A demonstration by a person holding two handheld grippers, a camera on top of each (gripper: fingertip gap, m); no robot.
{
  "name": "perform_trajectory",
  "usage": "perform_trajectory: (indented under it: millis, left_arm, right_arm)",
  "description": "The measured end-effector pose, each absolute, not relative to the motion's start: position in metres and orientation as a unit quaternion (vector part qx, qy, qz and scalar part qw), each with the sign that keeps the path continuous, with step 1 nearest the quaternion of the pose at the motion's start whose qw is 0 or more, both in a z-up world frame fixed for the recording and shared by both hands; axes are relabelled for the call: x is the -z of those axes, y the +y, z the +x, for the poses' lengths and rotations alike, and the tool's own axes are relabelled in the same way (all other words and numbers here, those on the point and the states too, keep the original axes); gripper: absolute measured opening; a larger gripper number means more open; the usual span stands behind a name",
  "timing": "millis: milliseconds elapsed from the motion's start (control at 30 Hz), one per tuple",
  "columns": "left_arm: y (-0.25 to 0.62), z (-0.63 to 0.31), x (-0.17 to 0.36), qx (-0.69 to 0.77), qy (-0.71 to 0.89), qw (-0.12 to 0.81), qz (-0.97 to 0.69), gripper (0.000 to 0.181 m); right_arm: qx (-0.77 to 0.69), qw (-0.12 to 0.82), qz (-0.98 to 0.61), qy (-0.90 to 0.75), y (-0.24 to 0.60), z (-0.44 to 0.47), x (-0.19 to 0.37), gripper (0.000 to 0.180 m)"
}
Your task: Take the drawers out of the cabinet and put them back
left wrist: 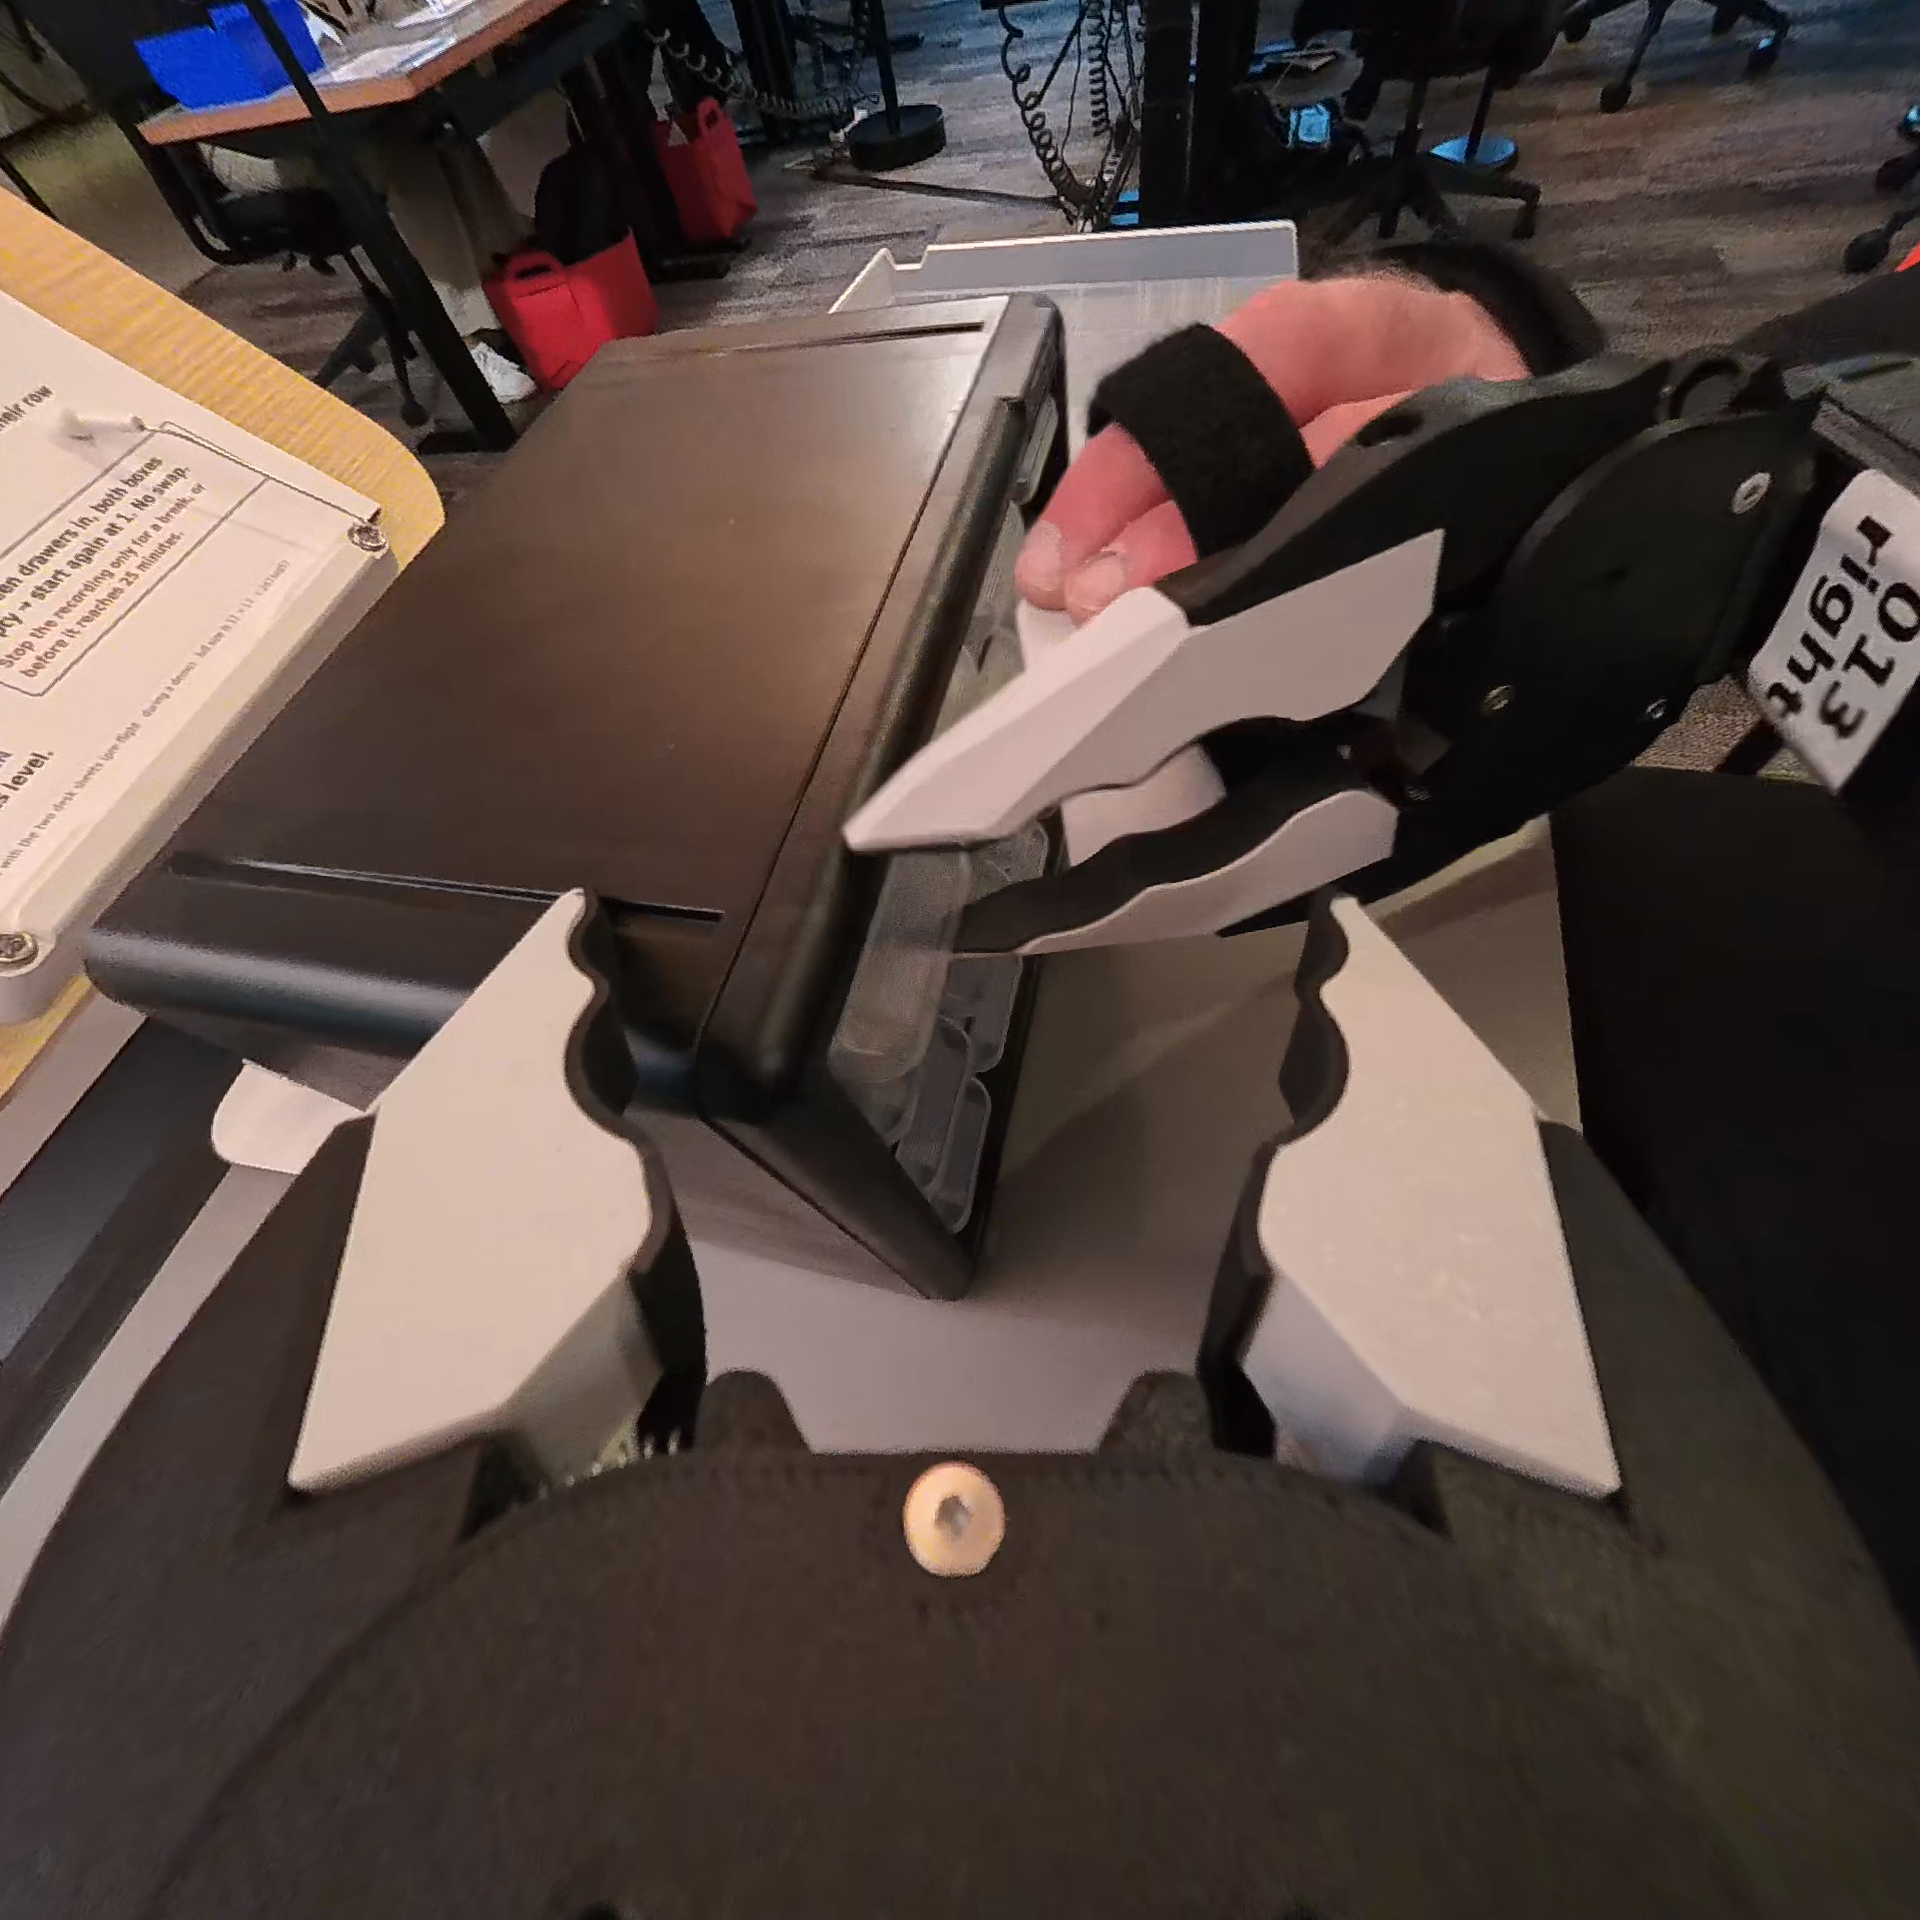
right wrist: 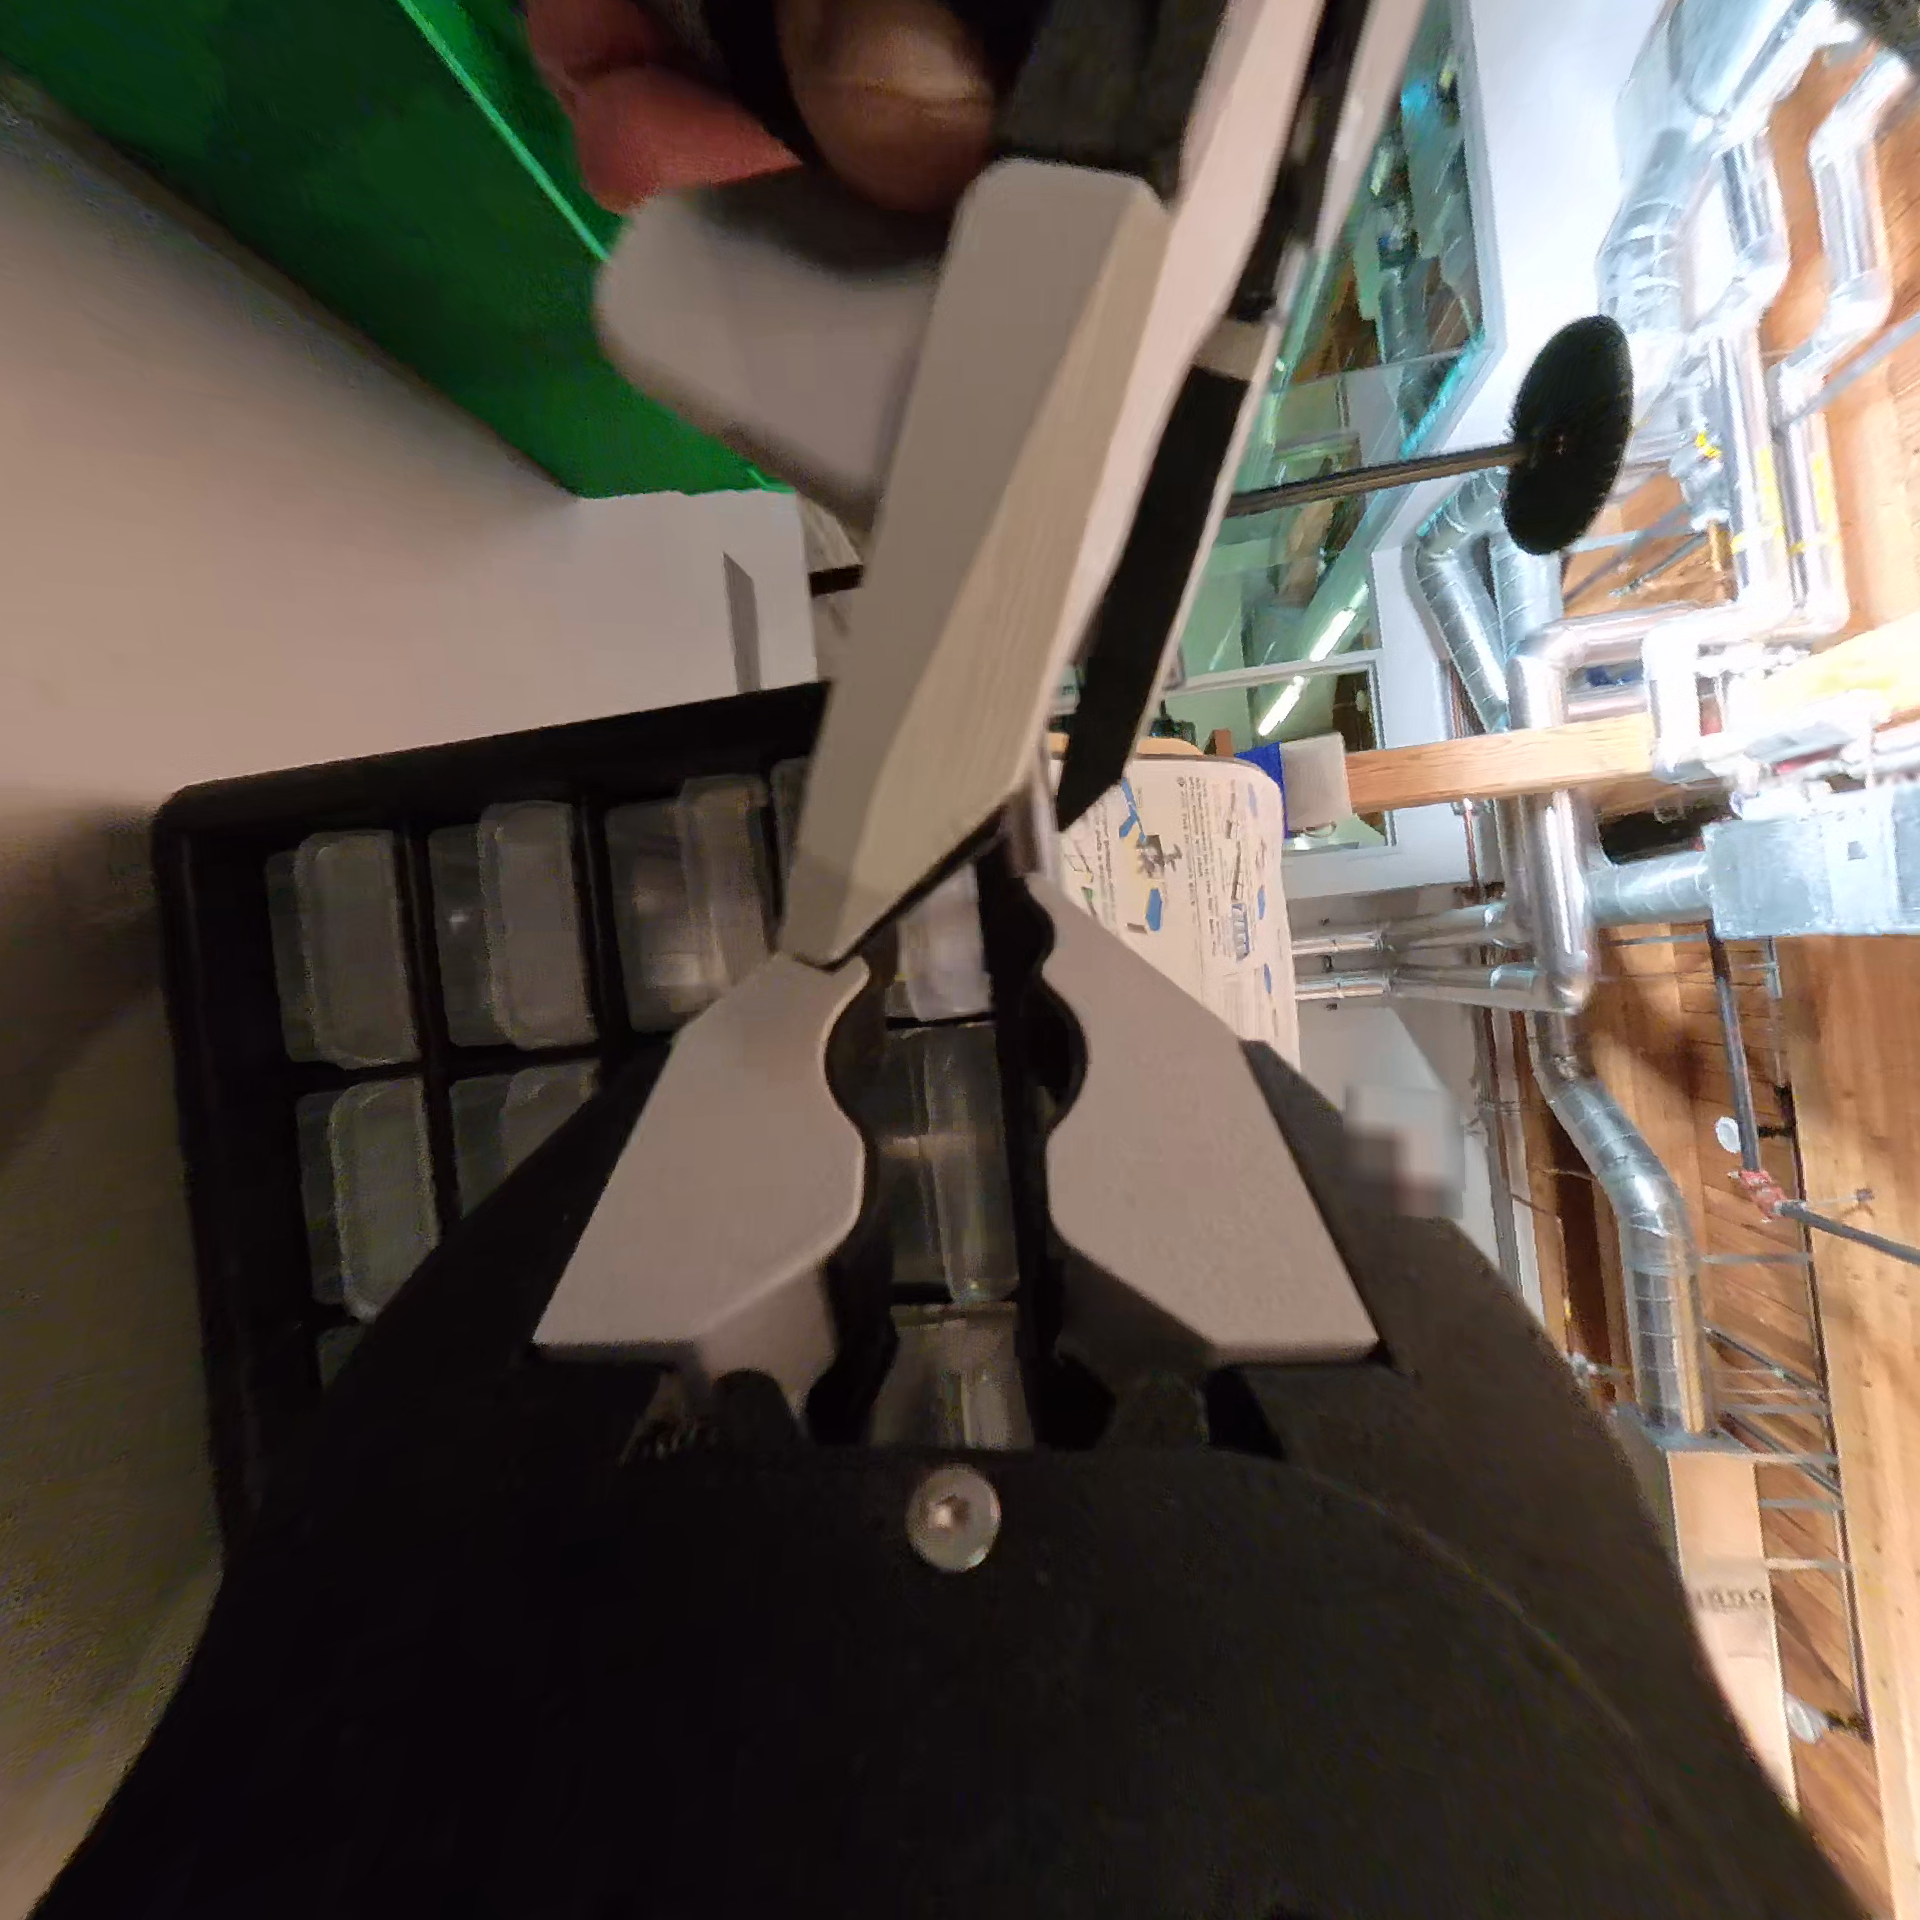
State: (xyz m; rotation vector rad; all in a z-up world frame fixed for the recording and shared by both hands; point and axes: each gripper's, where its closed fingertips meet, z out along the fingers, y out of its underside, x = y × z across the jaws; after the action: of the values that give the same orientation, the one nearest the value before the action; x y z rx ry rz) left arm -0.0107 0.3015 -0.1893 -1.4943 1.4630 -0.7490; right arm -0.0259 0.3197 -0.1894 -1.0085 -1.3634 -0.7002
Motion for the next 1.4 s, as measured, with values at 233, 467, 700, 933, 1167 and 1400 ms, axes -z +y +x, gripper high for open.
perform_trajectory:
  millis: [233,467,700,933,1167,1400]
  left_arm:
    - [0.295,-0.01,0.189,0.321,0.592,0.429,-0.602,0.139]
    - [0.297,-0.019,0.163,0.458,0.498,0.397,-0.62,0.098]
    - [0.343,-0.025,0.163,0.429,0.408,0.446,-0.671,0.05]
    - [0.355,-0.02,0.171,0.263,0.457,0.505,-0.683,0.01]
    - [0.36,-0.022,0.172,0.201,0.465,0.524,-0.685,0.0]
    - [0.36,-0.022,0.172,0.197,0.461,0.524,-0.689,0.0]
  right_arm:
    - [0.281,0.605,-0.426,-0.611,0.297,-0.027,0.194,0.012]
    - [0.261,0.613,-0.415,-0.62,0.272,-0.035,0.196,0.013]
    - [0.258,0.609,-0.411,-0.627,0.261,-0.035,0.196,0.012]
    - [0.248,0.599,-0.424,-0.633,0.25,-0.036,0.193,0.012]
    - [0.246,0.608,-0.402,-0.639,0.23,-0.037,0.192,0.011]
    - [0.236,0.614,-0.391,-0.644,0.208,-0.045,0.189,0.011]
